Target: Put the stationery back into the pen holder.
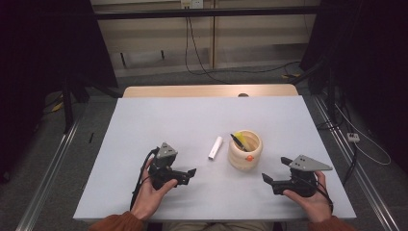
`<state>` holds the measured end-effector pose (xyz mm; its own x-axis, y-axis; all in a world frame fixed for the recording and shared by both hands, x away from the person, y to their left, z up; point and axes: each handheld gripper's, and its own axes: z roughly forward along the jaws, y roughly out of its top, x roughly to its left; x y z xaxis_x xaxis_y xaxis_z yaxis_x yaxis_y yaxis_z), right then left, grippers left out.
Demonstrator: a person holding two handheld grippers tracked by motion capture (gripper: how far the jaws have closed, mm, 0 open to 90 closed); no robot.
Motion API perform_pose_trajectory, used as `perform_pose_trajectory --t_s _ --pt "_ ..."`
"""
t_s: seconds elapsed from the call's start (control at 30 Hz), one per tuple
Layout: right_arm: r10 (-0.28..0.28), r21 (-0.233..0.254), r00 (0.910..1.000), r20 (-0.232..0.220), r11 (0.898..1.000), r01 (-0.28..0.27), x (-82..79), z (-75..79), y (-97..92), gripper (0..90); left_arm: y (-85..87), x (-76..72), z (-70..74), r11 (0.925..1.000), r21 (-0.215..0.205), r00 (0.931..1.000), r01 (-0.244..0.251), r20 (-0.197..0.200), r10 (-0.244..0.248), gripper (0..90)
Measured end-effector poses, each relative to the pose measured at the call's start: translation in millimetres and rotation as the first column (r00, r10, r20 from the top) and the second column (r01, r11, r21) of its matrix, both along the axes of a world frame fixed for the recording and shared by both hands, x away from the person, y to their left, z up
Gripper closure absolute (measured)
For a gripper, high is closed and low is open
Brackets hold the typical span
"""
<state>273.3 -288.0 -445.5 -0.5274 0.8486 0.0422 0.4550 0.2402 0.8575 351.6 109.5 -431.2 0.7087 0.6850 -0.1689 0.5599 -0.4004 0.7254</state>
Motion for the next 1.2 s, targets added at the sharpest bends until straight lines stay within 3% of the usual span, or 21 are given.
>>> perform_pose_trajectory --t_s 0.1,0.2,0.3,0.37,0.47,0.57,0.83,1.0,1.2 --pt "-0.004 0.001 1.0000 -0.001 1.000 0.004 0.2 -0.3 -0.5 8.4 -4.1 5.4 1.8 0.9996 -0.023 0.9999 -0.012 0.011 0.013 9.1" --pt "-0.003 -0.001 1.0000 -0.001 1.000 0.003 0.2 -0.3 -0.3 8.4 -12.4 12.8 5.2 0.9999 0.001 0.9999 -0.011 0.005 0.011 9.1" --pt "-0.002 -0.002 1.0000 -0.001 1.000 0.002 0.2 -0.3 -0.2 8.4 -20.9 22.0 5.6 0.9995 -0.006 0.9995 -0.029 -0.013 0.029 12.3" --pt "-0.001 -0.003 1.0000 0.000 1.000 0.001 0.1 -0.3 -0.3 8.5 -26.0 27.4 5.6 0.9992 0.018 0.9991 -0.035 -0.021 0.036 12.6" --pt "-0.003 -0.002 1.0000 -0.001 1.000 0.003 -0.2 -0.3 -0.8 8.4 -30.8 33.9 10.6 0.9996 -0.003 0.9983 -0.027 -0.051 0.027 13.4" --pt "-0.007 0.001 1.0000 -0.003 1.000 0.007 0.1 -0.4 -1.5 8.4 -39.5 38.0 13.0 0.9988 0.039 0.9990 -0.029 -0.032 0.030 14.2" --pt "-0.005 -0.003 1.0000 -0.005 1.000 0.005 0.2 -0.9 -1.5 8.4 -55.8 55.7 4.5 0.9988 0.049 0.9966 0.006 -0.083 -0.002 14.9" --pt "-0.013 0.000 0.9999 -0.005 1.000 0.013 0.0 -1.2 -2.5 8.4 -60.7 70.0 1.9 0.9997 0.026 0.9937 -0.003 -0.112 0.006 15.4" --pt "-0.013 -0.002 0.9999 -0.008 1.000 0.013 0.1 -1.5 -1.9 8.4 -74.6 82.5 0.0 0.9985 0.053 0.9938 -0.010 -0.110 0.016 14.8"
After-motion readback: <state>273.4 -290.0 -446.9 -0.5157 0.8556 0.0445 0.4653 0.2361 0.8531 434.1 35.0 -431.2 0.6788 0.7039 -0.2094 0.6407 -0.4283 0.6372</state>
